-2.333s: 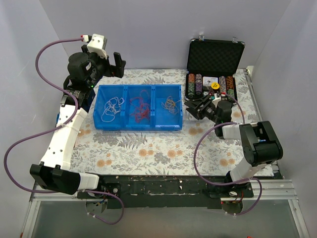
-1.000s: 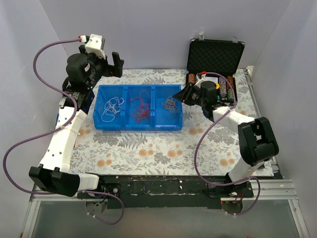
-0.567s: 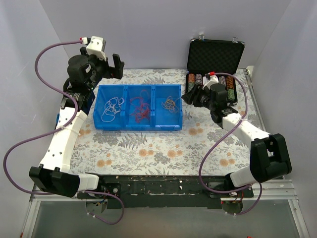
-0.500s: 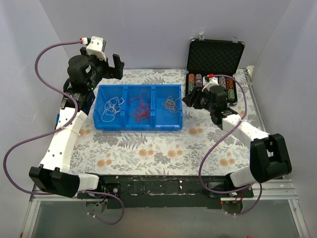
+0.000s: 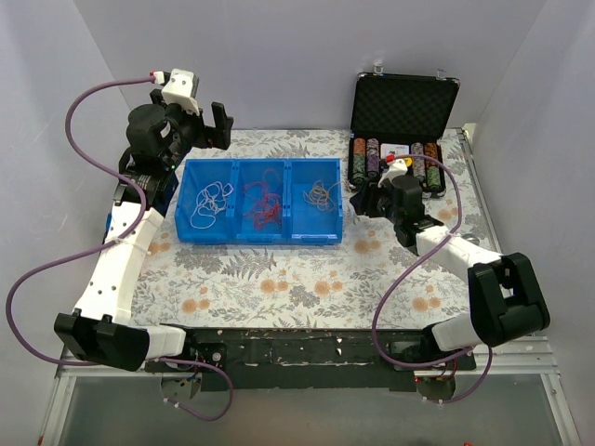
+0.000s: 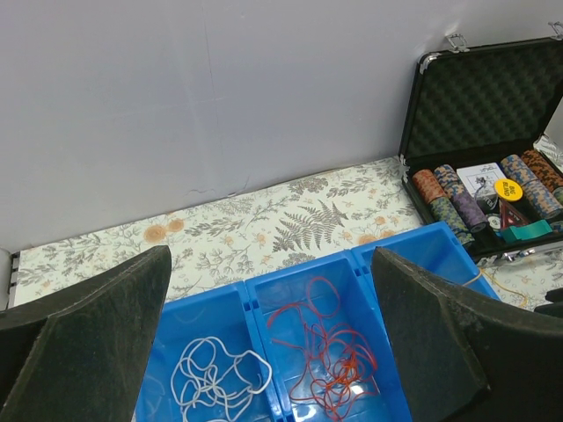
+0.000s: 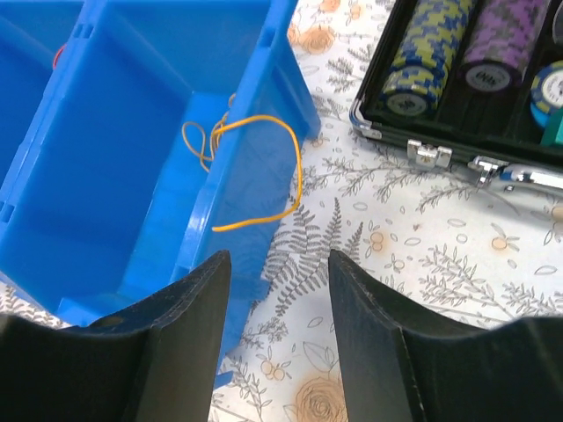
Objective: Untangle the cables
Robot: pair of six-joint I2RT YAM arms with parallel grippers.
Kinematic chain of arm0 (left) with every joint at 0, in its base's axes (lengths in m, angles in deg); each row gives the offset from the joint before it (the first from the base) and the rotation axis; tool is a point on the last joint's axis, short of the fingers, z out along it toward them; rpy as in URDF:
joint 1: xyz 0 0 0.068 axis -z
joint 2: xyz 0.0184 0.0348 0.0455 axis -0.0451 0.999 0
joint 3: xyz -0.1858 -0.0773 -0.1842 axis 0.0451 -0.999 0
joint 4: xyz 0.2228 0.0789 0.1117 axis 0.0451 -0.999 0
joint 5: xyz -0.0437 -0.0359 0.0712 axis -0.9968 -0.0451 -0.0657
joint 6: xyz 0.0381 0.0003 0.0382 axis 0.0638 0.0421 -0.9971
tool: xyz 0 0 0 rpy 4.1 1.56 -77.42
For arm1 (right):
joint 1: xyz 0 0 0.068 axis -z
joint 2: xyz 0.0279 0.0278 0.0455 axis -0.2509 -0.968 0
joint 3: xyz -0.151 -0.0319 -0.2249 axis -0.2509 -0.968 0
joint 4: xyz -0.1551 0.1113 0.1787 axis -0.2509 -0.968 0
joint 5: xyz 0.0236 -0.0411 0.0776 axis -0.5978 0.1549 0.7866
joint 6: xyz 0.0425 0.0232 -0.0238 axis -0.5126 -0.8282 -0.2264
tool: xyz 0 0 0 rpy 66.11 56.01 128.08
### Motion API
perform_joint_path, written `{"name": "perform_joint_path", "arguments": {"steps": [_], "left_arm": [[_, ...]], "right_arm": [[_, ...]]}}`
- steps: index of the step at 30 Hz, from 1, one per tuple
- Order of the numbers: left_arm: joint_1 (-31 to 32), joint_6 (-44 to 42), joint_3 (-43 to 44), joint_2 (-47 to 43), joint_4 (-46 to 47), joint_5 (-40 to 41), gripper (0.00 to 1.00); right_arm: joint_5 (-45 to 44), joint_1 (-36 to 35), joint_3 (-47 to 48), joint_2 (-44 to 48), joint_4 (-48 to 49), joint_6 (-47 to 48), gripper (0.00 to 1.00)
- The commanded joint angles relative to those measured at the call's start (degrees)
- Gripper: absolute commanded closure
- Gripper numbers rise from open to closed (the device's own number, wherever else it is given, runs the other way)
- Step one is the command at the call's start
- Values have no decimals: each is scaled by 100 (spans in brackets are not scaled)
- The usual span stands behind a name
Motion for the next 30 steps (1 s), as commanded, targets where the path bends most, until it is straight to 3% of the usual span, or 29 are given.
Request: {"name": "perform_joint_path", "arguments": {"steps": [1,10,14,18,20,30], "left_arm": [[-21,-50,2,-226,70,-29,2],[-21,-77,2,-217,61,59,2],[-30,-85,-51,-217,52,77,2],[-21,-68,-95,-226,61,76,2],[-21,-50,-112,-235,70,77,2],[-21,-85,-165,-305,70,112,2]], "right_arm": [[-277,-146,183,-173,718,485,44],[-673,-374,544,-683,876,837,53],[-805,-462,474,-666,1149,986,68],[-981,-515,483,-587,1246,1074,92],[-981,-506,474,-560,1307,1083,99],[-665,-533,553,-376,1325,1004,99]]}}
